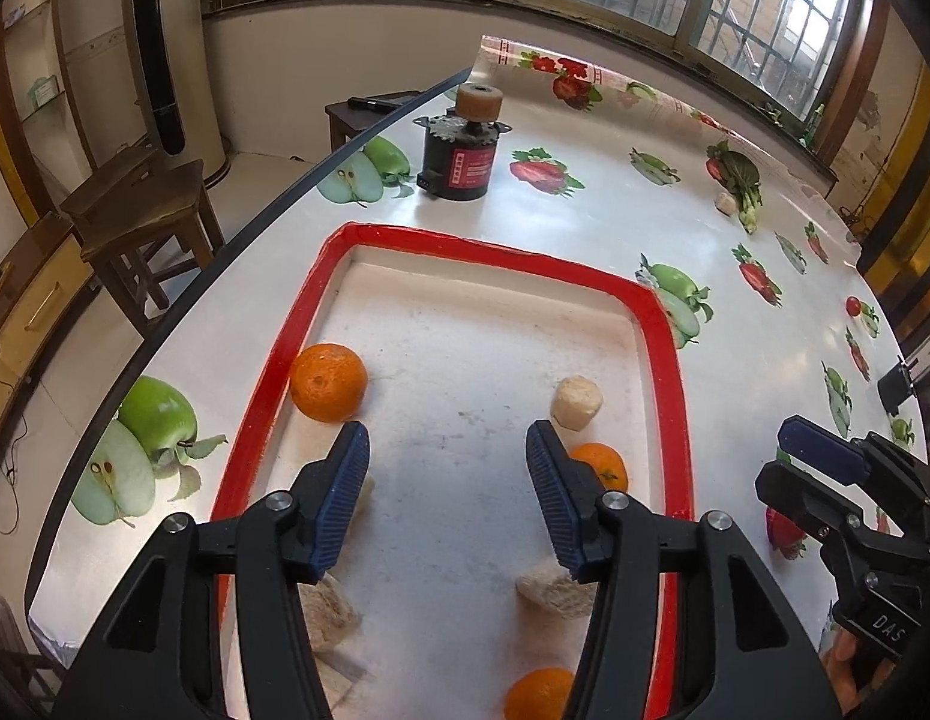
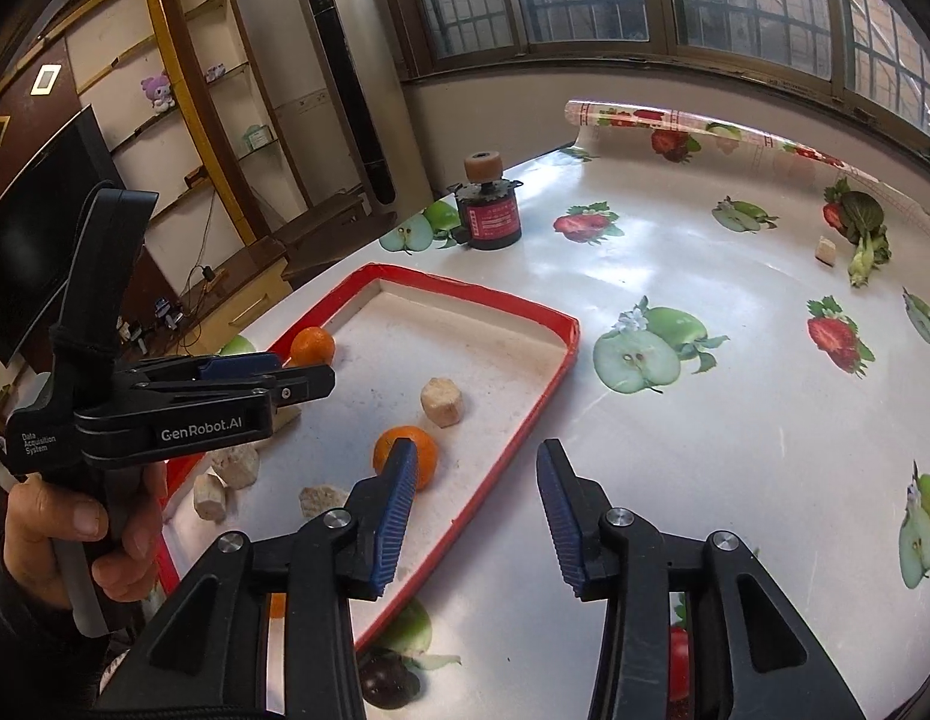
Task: Organize fruits
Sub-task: 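Move the right tool to a red tomato while the left tool approaches another red tomato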
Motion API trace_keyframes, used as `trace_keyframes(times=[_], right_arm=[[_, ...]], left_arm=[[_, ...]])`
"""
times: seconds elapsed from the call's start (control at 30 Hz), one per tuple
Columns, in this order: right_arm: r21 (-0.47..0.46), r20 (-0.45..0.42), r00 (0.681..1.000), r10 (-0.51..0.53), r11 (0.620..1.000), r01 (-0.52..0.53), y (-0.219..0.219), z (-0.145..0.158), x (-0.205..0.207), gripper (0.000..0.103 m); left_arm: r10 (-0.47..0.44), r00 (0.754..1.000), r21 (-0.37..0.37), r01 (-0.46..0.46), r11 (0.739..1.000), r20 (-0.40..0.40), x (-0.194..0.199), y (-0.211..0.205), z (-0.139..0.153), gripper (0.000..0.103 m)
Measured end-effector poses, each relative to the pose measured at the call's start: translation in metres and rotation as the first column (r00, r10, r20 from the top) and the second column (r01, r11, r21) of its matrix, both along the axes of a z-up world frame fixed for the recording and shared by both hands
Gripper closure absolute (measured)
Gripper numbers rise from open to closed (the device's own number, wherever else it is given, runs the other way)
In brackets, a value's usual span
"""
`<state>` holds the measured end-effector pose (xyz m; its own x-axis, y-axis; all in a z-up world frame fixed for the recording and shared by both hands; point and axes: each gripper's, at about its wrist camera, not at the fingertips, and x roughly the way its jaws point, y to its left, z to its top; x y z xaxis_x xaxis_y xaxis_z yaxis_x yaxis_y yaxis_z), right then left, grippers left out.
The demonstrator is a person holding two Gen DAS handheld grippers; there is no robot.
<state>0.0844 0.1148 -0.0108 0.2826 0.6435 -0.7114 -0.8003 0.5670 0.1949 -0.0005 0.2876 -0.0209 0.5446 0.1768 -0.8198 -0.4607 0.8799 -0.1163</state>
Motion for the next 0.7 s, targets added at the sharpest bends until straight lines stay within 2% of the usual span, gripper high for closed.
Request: trace_keyframes(times=[0.43,0.7], right_arm=[[0.032,-0.008,0.993,-0.120,0.992,0.120,-0.075,0.005,0.002,0.060],[0.039,-0.025,0.978,-0.205,0.978,0.206,-0.118,0.002,0.010,0.060]], left_arm=[[-0.089,0.995,-0.005,0.089,0.996,0.041,-0.004,-0.052,0.016,0.050],[-0.154,0.987,-0.017,0.155,0.988,0.044,-0.004,-0.085,0.015,0.050]])
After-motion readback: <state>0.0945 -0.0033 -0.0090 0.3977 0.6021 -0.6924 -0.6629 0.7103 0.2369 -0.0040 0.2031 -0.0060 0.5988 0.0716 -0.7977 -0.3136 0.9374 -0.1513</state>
